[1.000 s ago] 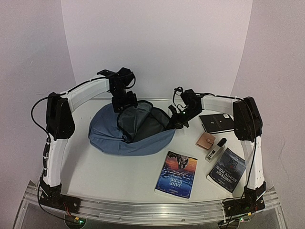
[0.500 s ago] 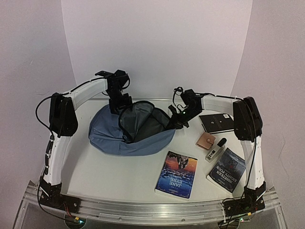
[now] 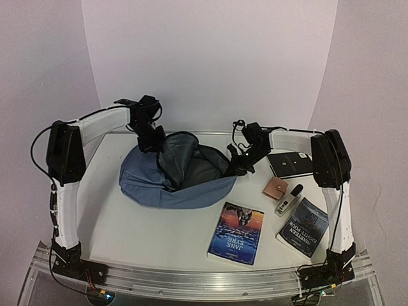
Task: Pack the student bag
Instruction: Adjust the student bag at the center of the board.
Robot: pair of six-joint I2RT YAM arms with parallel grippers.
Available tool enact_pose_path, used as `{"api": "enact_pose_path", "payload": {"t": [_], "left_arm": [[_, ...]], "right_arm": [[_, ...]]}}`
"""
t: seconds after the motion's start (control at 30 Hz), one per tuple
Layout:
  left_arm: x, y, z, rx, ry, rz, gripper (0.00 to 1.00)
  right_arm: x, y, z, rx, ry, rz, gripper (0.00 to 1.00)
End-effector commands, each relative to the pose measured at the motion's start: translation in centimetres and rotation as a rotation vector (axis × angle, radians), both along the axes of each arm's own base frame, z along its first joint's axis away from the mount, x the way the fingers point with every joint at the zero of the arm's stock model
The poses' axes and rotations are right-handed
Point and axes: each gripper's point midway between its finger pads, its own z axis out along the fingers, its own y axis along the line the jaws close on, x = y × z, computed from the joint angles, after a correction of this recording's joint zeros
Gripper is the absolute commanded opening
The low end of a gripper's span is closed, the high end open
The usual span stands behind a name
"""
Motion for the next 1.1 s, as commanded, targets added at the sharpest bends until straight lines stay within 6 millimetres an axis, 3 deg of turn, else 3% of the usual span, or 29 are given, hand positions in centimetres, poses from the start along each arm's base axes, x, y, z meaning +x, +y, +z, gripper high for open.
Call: {"api": "enact_pose_path", "payload": {"t": [0.0, 0.17, 0.33, 0.4, 0.53, 0.63, 0.7, 0.77, 0.9, 1.03, 1.07], "left_arm": [[-0.3, 7.3, 3.5, -0.051, -0.065, 0.236, 0.0], [-1.8, 10.2, 0.0, -0.026, 0.003, 0.292, 0.0], [-2.0, 11.1, -3.2, 0.074, 0.083, 0.273, 0.03], [-1.2, 10.9, -3.3, 0.08, 0.077, 0.255, 0.06], [-0.4, 10.8, -3.9, 0.119, 0.104, 0.229, 0.16], [-0.2, 11.3, -3.7, 0.159, 0.115, 0.22, 0.31], [-0.2, 11.7, -2.6, 0.184, 0.101, 0.218, 0.4], [0.0, 12.4, -0.8, 0.213, 0.061, 0.222, 0.48], [0.7, 11.9, 5.6, 0.205, -0.104, 0.167, 0.61], [0.6, 7.0, 12.9, 0.155, -0.308, 0.004, 0.67], [0.4, 5.1, 13.8, 0.136, -0.331, -0.047, 0.67]], "right_arm": [[0.8, -2.2, -0.2, -0.077, -0.048, -0.026, 0.0], [0.9, -2.9, -0.9, -0.109, -0.05, -0.034, 0.0], [0.8, -2.4, -0.9, -0.083, -0.037, -0.024, 0.0], [0.7, -1.9, -0.4, -0.05, -0.031, -0.011, 0.01], [0.7, -0.6, 1.3, 0.025, -0.031, 0.016, 0.25], [1.1, -0.2, 3.4, 0.058, -0.064, 0.024, 0.46], [1.2, 0.0, 5.1, 0.072, -0.103, 0.035, 0.6], [1.2, -0.2, 6.7, 0.08, -0.141, 0.044, 0.67], [0.8, -0.8, 8.6, 0.067, -0.2, 0.065, 0.76], [0.9, -1.0, 8.0, 0.049, -0.209, 0.074, 0.81], [1.1, -0.9, 7.6, 0.048, -0.2, 0.072, 0.81]]}}
